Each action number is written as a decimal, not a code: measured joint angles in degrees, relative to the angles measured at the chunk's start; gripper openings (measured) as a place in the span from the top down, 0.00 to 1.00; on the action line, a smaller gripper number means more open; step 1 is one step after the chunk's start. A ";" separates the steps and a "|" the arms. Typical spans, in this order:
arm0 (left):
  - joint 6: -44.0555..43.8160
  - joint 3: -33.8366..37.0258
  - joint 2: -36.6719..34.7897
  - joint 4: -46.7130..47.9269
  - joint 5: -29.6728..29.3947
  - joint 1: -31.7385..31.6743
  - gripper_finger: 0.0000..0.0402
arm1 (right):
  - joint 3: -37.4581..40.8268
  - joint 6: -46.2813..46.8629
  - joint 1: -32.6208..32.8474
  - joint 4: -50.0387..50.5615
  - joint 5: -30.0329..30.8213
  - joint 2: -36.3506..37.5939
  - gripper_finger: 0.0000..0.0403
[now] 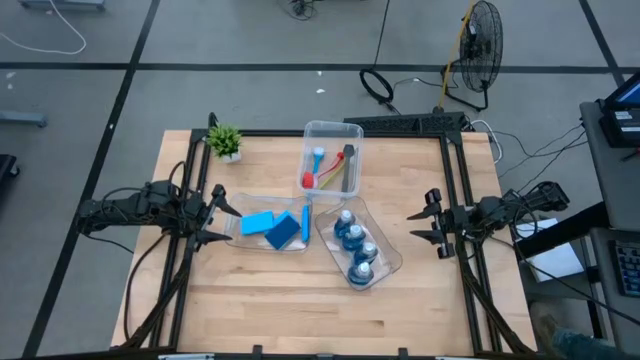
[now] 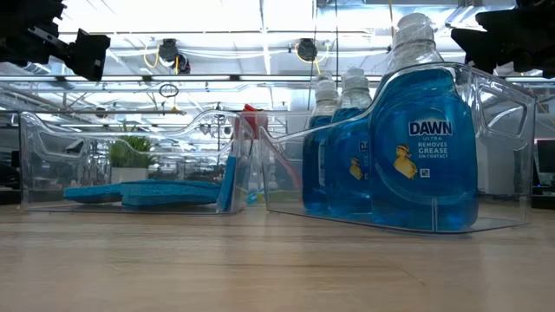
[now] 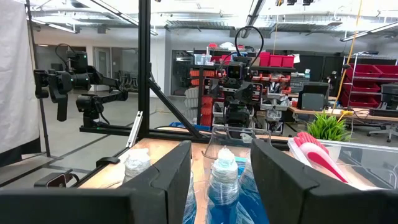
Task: Pick & Place Kitchen Sink Supplies
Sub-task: Return to Home Position
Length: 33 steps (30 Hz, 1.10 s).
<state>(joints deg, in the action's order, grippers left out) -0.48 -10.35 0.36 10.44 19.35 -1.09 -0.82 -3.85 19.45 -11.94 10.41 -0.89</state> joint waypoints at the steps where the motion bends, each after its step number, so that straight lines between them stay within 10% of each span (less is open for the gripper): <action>1: 0.01 0.00 0.02 0.00 0.00 -0.01 0.24 | 0.00 -0.01 0.01 0.00 0.00 0.00 0.61; 33: 0.01 0.00 0.02 0.00 0.00 0.00 0.23 | 0.01 0.01 0.01 0.00 0.00 0.00 0.61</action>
<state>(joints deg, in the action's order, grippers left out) -0.47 -10.35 0.38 10.44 19.35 -1.09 -0.81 -3.84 19.46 -11.94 10.41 -0.89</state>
